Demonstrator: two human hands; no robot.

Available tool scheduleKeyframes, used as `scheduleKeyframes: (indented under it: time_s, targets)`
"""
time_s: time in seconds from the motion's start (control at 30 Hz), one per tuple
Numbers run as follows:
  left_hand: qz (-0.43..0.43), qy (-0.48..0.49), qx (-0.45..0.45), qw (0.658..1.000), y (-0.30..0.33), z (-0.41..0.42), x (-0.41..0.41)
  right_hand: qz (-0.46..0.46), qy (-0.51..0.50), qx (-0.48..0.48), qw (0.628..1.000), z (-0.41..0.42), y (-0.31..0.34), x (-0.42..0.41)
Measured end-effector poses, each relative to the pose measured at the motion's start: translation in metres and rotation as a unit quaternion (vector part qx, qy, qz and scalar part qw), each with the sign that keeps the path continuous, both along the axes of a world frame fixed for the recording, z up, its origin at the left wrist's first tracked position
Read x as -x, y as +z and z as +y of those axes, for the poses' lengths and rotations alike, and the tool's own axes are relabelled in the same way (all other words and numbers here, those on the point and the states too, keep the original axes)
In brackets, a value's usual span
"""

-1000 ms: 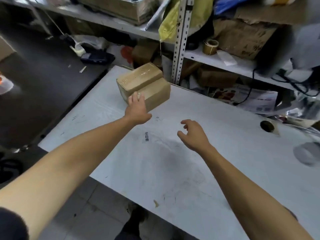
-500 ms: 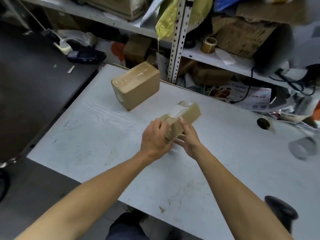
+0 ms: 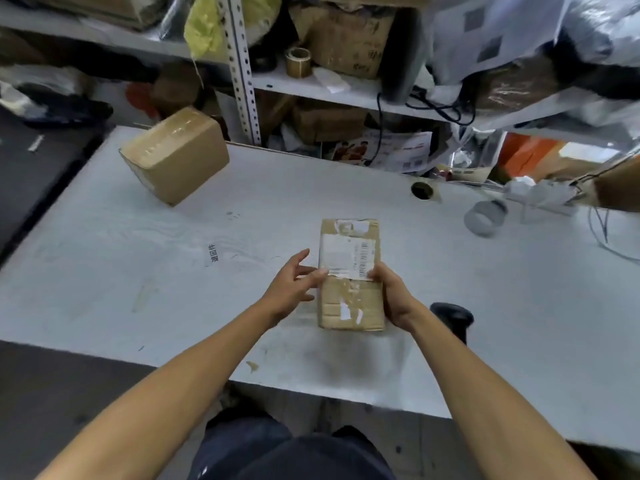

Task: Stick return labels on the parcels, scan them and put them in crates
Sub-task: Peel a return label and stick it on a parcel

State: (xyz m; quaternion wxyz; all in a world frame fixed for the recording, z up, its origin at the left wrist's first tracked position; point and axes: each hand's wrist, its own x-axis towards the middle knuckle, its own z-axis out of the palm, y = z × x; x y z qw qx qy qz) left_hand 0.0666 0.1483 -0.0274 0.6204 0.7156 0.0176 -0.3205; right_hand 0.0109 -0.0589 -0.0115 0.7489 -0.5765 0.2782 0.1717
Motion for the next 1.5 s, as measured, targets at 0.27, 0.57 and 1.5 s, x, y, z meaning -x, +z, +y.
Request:
scheduleKeyframes:
  time_s: [0.27,0.57,1.5]
  targets:
    - [0.150,0.024,0.105,0.983,0.007,-0.044,0.039,-0.079,-0.069,0.229,0.968,-0.070,0.007,0.066]
    - [0.251,0.252,0.233,0.905,0.004,-0.049,0.073,0.145,-0.102,0.297,0.938,-0.116,-0.042,0.124]
    - [0.160,0.379,0.292,0.863,-0.011,-0.024,0.074,-0.111,0.159,0.216,0.957,-0.010,0.155,0.044]
